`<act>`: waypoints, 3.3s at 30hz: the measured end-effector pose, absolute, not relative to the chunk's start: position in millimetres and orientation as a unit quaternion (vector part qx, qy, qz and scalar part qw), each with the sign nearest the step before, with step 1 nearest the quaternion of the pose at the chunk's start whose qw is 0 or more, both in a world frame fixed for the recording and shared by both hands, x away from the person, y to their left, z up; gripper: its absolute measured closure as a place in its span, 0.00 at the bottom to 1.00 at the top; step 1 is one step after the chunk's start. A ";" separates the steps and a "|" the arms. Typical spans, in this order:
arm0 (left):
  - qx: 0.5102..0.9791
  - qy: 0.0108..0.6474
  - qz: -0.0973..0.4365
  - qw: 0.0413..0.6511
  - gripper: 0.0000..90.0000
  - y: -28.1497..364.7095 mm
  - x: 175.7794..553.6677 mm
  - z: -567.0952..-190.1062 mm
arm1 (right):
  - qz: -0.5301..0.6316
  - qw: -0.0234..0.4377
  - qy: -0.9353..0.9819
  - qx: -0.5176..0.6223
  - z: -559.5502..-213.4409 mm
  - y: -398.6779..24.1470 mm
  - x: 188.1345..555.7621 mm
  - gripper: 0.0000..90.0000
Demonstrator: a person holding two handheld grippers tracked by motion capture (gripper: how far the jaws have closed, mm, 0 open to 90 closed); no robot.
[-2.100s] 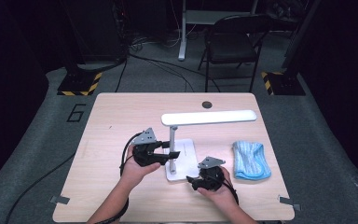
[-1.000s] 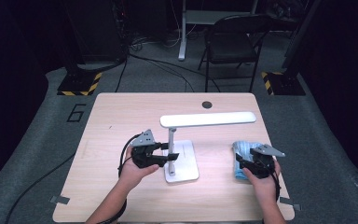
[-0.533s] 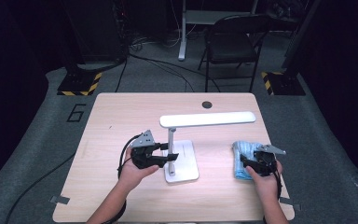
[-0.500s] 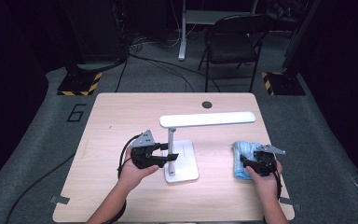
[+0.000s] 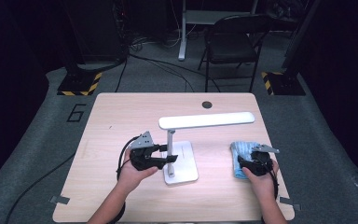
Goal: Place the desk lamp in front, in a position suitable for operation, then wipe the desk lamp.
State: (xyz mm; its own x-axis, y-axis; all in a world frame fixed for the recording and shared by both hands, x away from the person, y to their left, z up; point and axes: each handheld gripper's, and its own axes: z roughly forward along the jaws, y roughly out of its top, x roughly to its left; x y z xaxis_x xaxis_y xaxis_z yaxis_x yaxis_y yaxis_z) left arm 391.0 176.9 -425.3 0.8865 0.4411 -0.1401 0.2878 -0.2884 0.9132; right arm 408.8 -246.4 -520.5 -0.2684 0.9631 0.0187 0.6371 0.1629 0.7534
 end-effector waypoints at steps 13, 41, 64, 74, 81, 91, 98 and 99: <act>0.795 0.237 0.055 0.556 0.51 175.3 392.5 -425.9 | 0.359 0.228 0.724 0.543 -517.6 -245.7 406.9 0.73; 0.797 0.229 0.064 0.555 0.54 173.8 391.4 -428.8 | 0.425 0.203 0.731 0.493 -492.2 -207.9 397.5 0.76; 0.801 0.231 0.057 0.549 0.47 167.0 390.6 -411.7 | 0.432 0.174 0.771 0.434 -482.6 -153.1 384.7 0.75; 0.802 0.222 0.061 0.552 0.43 161.7 389.7 -400.6 | 0.434 0.158 0.781 0.421 -482.2 -136.5 382.1 0.75; 0.803 0.216 0.071 0.551 0.54 162.1 391.0 -400.3 | 0.431 0.145 0.796 0.400 -487.7 -116.2 375.7 0.75; 0.811 0.190 0.066 0.550 0.55 158.0 388.6 -400.0 | 0.423 0.129 0.814 0.377 -494.2 -94.5 356.0 0.74; 0.812 0.181 0.062 0.552 0.55 157.8 387.4 -400.8 | 0.405 0.143 0.824 0.369 -507.5 -85.5 356.6 0.74; 0.813 0.180 0.061 0.550 0.55 157.9 387.4 -400.4 | 0.406 0.140 0.824 0.369 -509.6 -85.3 358.1 0.74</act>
State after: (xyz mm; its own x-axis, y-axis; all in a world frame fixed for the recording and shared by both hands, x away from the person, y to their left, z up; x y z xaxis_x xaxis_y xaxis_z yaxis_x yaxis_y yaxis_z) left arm 387.4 157.9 -400.4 0.9277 0.3599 -0.0994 0.2265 -0.3308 0.9161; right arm 358.1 -85.3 -509.6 -0.6879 0.7226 0.0681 0.4949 0.3984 0.7722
